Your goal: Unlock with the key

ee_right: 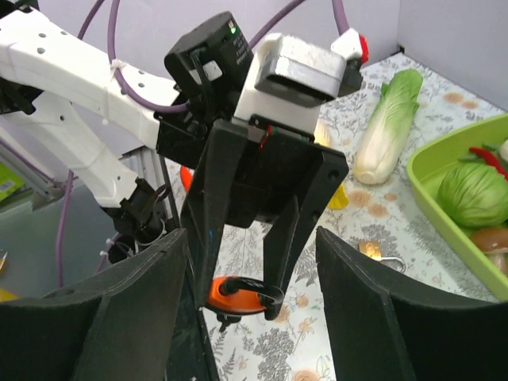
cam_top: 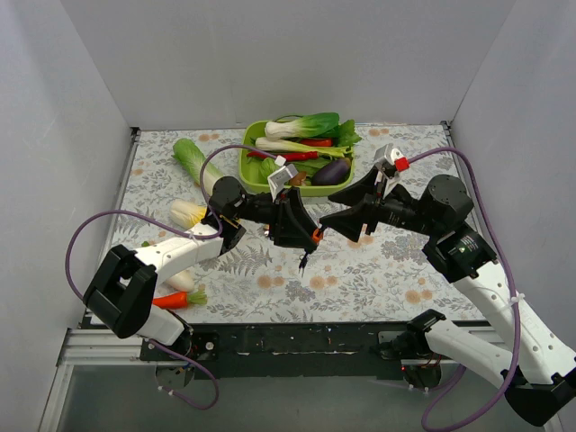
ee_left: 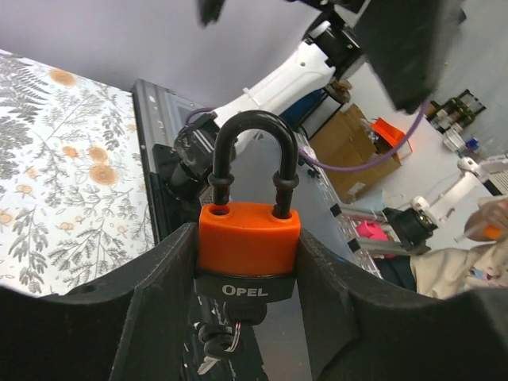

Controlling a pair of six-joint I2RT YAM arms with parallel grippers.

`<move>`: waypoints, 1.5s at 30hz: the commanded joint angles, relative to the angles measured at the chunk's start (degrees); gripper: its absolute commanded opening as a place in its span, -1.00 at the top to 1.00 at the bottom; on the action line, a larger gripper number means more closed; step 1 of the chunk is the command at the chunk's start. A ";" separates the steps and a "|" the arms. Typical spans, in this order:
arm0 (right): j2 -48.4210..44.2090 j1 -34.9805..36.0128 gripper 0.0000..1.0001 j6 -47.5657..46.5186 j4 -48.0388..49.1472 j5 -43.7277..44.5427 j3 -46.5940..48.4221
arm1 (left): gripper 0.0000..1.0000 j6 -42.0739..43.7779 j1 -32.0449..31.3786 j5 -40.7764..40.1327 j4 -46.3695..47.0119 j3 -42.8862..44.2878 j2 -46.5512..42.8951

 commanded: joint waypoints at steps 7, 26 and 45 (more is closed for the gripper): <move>0.44 -0.42 -0.38 0.17 -5.32 -6.33 1.97 | 1.00 -7.55 -0.14 4.35 11.41 1.83 0.45; 0.18 -0.34 0.04 -0.70 -9.09 -6.59 -0.23 | 1.00 5.99 -0.06 -2.50 -5.37 2.71 -2.18; 2.11 -0.34 -0.25 -4.66 -11.47 -3.17 -0.32 | 1.00 8.80 -0.06 0.92 -9.34 4.56 -2.71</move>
